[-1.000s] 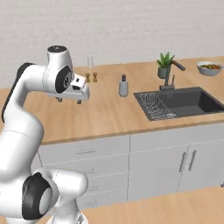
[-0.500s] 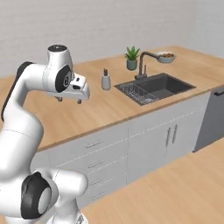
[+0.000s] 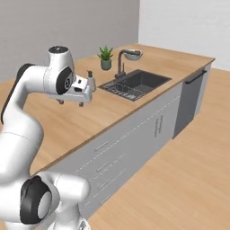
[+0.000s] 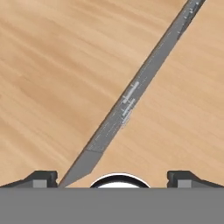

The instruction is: Take a straw from the drawer in front and place it inside the glass cup on the dining counter.

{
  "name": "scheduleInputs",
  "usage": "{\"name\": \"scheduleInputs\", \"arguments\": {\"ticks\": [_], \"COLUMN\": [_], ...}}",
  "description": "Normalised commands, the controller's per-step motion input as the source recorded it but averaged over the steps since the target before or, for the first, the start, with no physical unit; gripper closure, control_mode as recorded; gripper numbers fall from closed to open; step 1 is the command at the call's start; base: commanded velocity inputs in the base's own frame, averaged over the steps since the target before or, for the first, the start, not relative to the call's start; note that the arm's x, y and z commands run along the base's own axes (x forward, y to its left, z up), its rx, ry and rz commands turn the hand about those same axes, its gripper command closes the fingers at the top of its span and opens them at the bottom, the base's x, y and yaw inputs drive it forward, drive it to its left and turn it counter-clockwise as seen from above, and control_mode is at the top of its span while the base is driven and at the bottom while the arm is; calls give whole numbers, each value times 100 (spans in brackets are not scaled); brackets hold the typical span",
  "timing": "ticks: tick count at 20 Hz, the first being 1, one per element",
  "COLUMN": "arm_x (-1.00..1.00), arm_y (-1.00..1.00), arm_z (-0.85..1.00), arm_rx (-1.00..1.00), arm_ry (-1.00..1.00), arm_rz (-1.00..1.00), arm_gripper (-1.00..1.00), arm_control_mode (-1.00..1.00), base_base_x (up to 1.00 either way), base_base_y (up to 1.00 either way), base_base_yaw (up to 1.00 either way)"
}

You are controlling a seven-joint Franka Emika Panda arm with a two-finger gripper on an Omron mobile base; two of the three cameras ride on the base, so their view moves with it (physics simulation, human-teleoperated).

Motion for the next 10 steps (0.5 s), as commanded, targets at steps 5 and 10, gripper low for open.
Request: {"name": "scheduleInputs", "arguments": {"ticks": [5, 10], "arm_x": [-6, -15], "arm_y": [1, -56], "arm_z": [0, 0], "arm_rx": [3, 28], "arm_ry": [0, 0], "arm_rz": [-8, -29], "arm_gripper": [-100, -100], "arm_control_mode": [-100, -100], "base_base_x": [-14, 0], "base_base_y": [53, 0], "base_base_yaw": [-39, 0]}}
